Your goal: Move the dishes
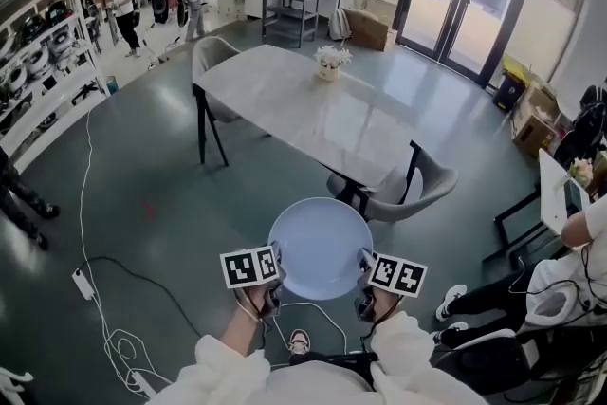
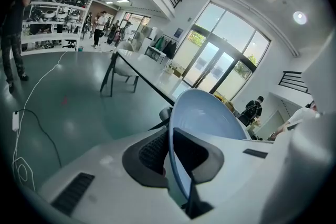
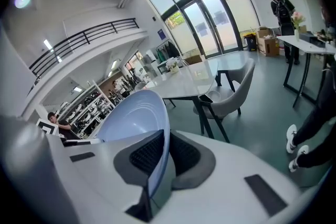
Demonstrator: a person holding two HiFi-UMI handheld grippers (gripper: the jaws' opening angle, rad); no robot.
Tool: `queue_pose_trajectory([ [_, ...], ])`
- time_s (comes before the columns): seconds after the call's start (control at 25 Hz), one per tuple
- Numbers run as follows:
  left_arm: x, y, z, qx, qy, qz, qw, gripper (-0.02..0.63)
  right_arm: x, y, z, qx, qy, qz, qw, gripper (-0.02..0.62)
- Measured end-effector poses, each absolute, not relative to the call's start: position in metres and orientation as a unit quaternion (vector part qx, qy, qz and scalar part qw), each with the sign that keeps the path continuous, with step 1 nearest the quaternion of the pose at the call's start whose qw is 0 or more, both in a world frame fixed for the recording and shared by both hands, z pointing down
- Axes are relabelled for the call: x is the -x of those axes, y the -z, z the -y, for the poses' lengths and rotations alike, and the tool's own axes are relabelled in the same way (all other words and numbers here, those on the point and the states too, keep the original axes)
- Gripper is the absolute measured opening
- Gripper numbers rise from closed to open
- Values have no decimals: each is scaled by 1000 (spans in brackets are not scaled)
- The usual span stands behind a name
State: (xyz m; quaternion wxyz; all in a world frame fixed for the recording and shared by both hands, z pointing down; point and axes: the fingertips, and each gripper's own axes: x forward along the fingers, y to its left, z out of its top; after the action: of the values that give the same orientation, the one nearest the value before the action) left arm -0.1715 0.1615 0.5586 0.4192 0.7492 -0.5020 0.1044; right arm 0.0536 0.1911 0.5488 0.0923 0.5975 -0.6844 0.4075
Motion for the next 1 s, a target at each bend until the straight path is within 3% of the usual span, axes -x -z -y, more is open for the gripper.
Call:
queue_pose_trajectory([
  [1.0,116,-580,-55,-744,-147,492,428,26,-109,-579,-88,-597,-443,663,89,86],
])
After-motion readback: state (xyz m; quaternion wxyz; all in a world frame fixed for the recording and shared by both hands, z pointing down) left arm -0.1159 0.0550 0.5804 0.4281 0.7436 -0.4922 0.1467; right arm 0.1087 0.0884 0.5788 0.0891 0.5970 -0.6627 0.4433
